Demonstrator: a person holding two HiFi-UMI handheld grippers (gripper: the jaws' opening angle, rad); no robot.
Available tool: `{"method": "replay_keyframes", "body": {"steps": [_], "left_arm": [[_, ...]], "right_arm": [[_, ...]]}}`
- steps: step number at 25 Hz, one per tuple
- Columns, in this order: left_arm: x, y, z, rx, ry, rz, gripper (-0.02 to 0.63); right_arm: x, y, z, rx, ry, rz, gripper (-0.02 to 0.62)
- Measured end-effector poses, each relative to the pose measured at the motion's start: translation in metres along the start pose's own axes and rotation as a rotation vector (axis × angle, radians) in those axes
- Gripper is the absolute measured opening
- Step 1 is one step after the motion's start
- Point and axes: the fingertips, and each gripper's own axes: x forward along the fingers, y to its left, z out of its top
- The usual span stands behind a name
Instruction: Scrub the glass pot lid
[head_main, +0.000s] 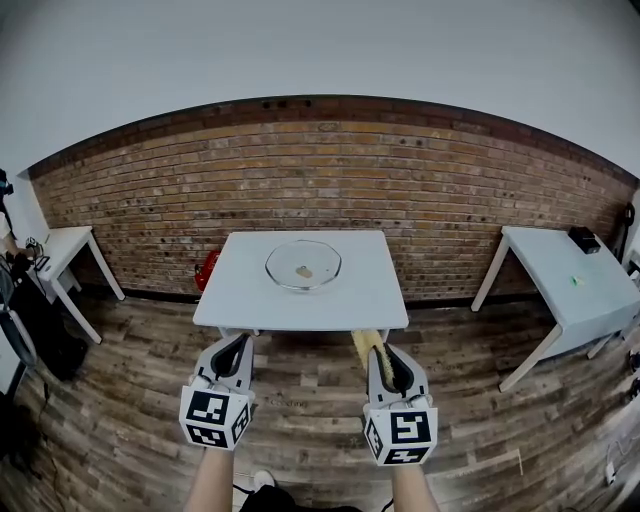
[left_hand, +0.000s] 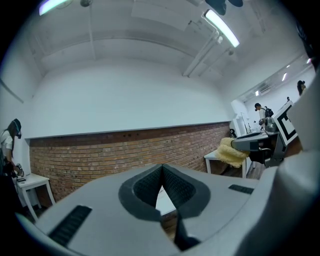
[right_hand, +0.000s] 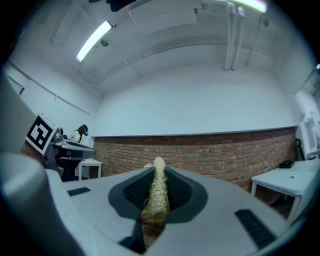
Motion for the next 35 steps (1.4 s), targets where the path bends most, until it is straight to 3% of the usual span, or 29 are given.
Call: {"method": "replay_keyframes", "body": {"steps": [8,19,35], "left_arm": [[0.039,0.016,-0.016,0.004,0.011,-0.021,0.011],[0.124,0.083,-0.037,-0.007,-0.001,-0.051,0.011],[0.179,0.132,-0.070,-0.049,0.036,-0.043,0.011]], "right_arm": [[0.037,-0.006,-0.011,-0.006,0.000,-0.012,0.058],[0.139,-0.004,-0.024,-0.014,-0.007,-0.043,0.058],[0.221,0.011,-0.047,-0.015,0.042,-0.028,0.058]]}}
